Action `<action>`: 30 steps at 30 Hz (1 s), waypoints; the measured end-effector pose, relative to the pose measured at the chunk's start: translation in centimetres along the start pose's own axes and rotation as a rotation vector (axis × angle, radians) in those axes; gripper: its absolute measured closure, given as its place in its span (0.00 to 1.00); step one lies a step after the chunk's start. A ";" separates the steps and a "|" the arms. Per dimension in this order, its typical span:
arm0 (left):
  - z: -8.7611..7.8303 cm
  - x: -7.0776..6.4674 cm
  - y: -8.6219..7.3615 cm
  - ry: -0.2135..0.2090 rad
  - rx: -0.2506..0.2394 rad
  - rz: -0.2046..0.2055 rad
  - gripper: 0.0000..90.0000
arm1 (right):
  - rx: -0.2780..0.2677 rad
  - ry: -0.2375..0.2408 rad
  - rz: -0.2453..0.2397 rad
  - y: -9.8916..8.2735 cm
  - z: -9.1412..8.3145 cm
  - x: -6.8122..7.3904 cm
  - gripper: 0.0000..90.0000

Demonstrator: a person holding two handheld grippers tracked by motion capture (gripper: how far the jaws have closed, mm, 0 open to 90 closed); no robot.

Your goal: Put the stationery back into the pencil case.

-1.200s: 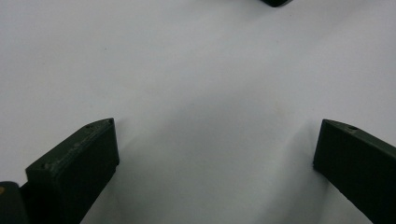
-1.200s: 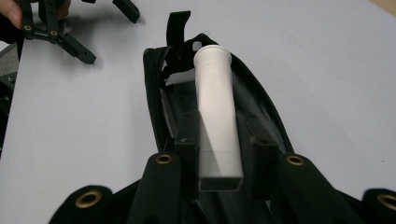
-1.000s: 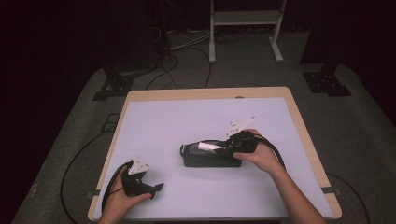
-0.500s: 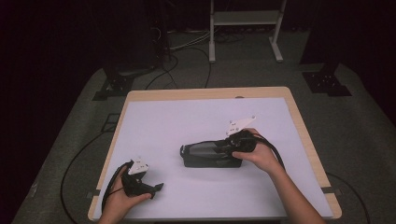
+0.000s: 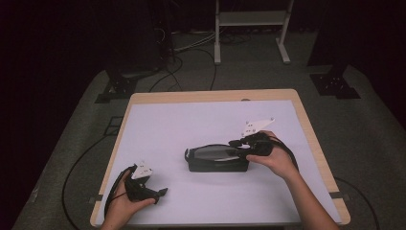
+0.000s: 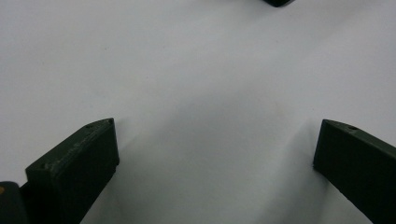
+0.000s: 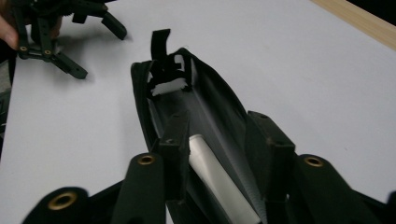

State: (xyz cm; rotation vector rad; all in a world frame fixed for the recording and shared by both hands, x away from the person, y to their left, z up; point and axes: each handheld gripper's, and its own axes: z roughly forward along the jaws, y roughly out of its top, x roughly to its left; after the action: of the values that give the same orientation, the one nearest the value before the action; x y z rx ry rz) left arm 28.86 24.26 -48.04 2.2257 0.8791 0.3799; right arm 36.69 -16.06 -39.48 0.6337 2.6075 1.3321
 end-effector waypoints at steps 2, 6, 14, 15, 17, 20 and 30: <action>0.0 0.0 0.0 -0.001 0.001 0.000 0.00 | -0.006 -0.011 0.013 -0.3 -0.4 -0.1 0.62; 0.0 0.0 0.0 -0.002 0.001 -0.001 0.00 | -0.011 -0.034 0.033 -1.0 -1.2 -0.4 0.54; 0.0 0.0 0.0 -0.001 -0.001 -0.003 0.00 | -0.034 -0.083 0.067 -2.5 -2.5 -0.3 0.37; 0.0 0.0 0.0 -0.001 0.001 -0.001 0.00 | -0.034 -0.087 0.070 -2.7 -2.7 -0.2 0.36; 0.0 0.0 0.0 -0.001 0.002 -0.001 0.00 | -0.042 -0.096 0.073 -3.1 -3.1 -0.2 0.35; 0.0 0.0 0.0 -0.001 0.002 -0.001 0.00 | -0.044 -0.106 0.084 -3.7 -3.5 -0.1 0.33; 0.0 0.0 0.0 -0.001 0.002 0.000 0.00 | -0.033 -0.134 0.104 -6.0 -4.8 0.4 0.29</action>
State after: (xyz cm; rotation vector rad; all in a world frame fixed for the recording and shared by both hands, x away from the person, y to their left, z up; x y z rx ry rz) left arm 28.83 24.27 -48.04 2.2274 0.8796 0.3785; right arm 33.06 -22.54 -41.41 0.8334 2.4725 1.3094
